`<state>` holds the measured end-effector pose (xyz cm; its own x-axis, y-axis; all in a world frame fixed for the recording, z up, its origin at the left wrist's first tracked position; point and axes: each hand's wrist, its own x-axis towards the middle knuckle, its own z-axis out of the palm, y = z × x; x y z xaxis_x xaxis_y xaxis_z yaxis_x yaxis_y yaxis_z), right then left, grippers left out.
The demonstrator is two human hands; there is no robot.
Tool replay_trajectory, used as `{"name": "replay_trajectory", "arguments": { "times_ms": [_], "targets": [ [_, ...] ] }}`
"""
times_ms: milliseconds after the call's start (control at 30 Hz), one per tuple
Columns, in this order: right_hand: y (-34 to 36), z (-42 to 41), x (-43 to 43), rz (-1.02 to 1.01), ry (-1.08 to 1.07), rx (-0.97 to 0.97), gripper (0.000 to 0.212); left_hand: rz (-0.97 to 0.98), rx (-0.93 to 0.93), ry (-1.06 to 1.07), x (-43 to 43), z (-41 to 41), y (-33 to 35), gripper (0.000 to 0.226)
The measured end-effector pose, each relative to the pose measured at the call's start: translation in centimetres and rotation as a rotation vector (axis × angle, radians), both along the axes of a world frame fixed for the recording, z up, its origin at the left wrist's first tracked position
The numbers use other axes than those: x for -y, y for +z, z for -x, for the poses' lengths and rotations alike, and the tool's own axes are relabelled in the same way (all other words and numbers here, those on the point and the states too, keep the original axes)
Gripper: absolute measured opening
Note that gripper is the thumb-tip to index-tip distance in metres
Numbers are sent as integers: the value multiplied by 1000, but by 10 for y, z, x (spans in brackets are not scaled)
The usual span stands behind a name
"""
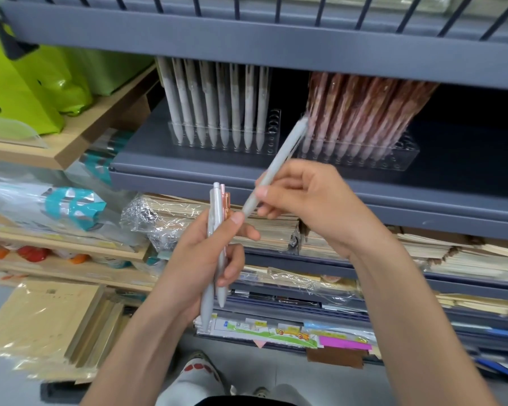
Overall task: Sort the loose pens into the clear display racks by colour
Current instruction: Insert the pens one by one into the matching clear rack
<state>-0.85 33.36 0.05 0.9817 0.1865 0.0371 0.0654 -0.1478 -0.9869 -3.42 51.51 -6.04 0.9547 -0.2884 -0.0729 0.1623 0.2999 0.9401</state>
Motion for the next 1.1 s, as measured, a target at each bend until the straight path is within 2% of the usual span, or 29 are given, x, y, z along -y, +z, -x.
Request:
{"name": "replay_trajectory", "arguments": {
  "times_ms": [133, 233, 333, 433, 500, 567, 700, 1100],
  "targets": [
    [6, -27, -7, -60, -388, 167, 5, 57, -107, -27, -6, -3, -1, 29],
    [6, -49, -15, 40, -662, 298, 16, 153, -157, -52, -13, -5, -2, 27],
    [4, -64, -25, 270, -808, 471, 18, 286, -171, -54, -22, -9, -2, 21],
    [2, -75, -34, 410, -830, 643, 16, 349, -151, -46, -30, -14, -4, 12],
    [1, -84, -36, 498, -861, 590, 21, 359, -148, -51, -34, -17, -6, 15],
    [2, -95, -35, 627, -882, 454, 20, 355, -135, -53, -36, -19, -7, 18],
    [10, -108, -34, 793, -834, 307, 25, 337, -99, -36, -39, -23, -8, 26],
    [33, -122, -41, 1113, -663, 170, 31, 364, -122, -79, -38, -31, -4, 33]
  ]
}}
